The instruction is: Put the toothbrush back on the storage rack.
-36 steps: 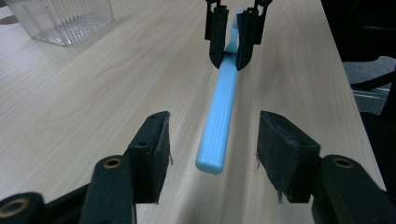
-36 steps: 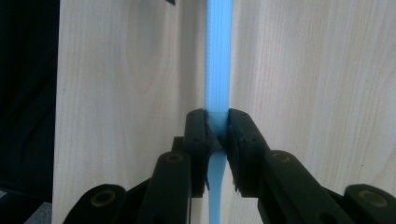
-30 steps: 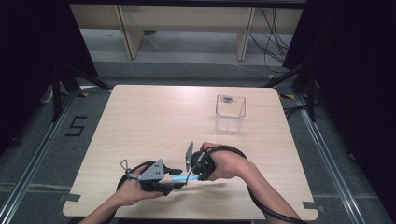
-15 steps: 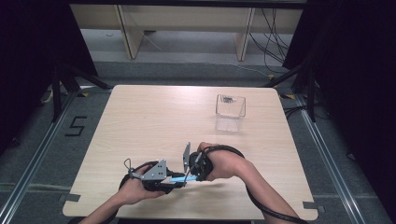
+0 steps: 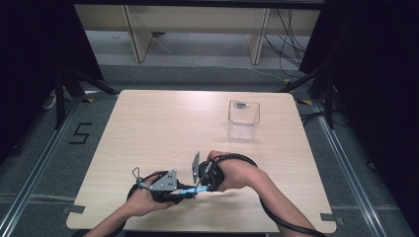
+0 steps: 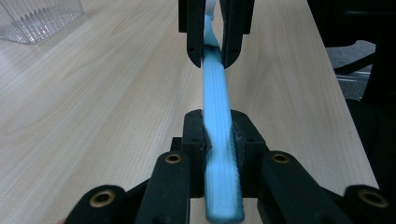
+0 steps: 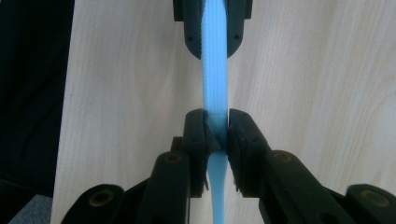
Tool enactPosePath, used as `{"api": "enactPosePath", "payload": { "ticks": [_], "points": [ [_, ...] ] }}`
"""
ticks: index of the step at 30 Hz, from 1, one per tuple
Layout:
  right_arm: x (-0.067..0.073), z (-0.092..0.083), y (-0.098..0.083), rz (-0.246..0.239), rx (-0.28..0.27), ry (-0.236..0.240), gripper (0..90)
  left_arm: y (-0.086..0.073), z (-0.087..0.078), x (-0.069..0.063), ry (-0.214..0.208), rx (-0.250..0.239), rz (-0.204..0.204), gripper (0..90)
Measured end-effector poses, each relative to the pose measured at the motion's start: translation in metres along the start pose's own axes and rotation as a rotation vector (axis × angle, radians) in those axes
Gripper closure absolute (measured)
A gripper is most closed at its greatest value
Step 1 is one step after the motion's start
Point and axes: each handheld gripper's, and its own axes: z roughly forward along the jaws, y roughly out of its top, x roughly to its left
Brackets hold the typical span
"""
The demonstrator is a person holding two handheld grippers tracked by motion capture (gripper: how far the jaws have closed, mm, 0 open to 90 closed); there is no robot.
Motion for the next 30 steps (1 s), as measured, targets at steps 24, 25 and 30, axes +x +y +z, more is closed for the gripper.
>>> {"api": "enactPosePath", "payload": {
  "ticks": [24,25,30],
  "points": [
    [0.03,-0.032,-0.04,0.351,-0.502,-0.221,52.0,-0.001,-0.014,0.011,0.148,-0.157,-0.081,77.9],
    [0.033,-0.032,-0.043,0.373,-0.533,-0.231,52.0,-0.001,-0.017,0.012,0.169,-0.16,-0.089,77.9],
    [0.046,-0.025,-0.052,0.458,-0.704,-0.289,50.6,0.001,-0.021,0.014,0.226,-0.224,-0.114,78.0]
  ]
}}
